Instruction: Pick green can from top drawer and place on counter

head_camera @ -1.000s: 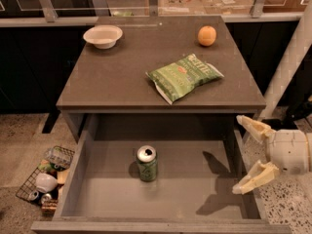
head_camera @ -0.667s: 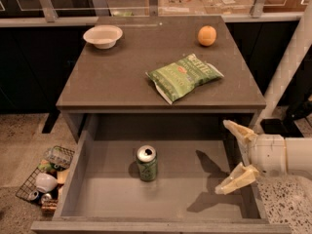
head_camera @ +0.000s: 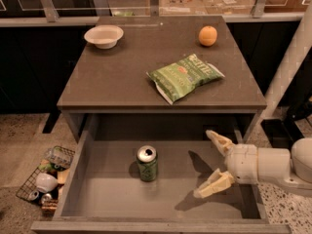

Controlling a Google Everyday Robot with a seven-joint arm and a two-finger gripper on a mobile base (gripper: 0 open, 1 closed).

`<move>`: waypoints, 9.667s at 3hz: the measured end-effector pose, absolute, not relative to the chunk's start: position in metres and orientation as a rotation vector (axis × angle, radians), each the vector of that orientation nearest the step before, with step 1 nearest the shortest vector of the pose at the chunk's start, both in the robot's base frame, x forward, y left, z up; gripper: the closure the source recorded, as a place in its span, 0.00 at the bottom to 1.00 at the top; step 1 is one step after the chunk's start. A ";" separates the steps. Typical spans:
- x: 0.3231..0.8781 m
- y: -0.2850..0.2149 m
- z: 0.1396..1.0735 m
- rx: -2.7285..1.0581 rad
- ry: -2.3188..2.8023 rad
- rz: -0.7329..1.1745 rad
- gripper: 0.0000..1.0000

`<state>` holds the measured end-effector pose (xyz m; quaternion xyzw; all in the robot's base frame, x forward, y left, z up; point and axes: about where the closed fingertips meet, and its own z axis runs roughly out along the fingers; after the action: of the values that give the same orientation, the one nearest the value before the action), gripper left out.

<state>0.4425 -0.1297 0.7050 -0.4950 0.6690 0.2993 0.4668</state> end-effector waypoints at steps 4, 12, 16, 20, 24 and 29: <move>0.464 -0.037 0.684 -1.168 1.532 0.930 0.00; 0.481 0.019 0.676 -1.218 1.464 0.966 1.00; 0.420 -0.007 0.826 -1.288 1.349 0.990 1.00; 0.548 0.041 1.045 -1.364 1.398 0.663 1.00; 0.642 0.033 1.049 -1.203 1.457 0.695 1.00; 0.835 -0.039 0.969 -0.931 1.595 0.526 1.00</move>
Offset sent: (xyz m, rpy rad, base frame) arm 0.0206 0.0709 -0.0326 0.2085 0.0686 0.0386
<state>0.8353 -0.0388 0.9693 -0.3971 0.6804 0.2243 0.5737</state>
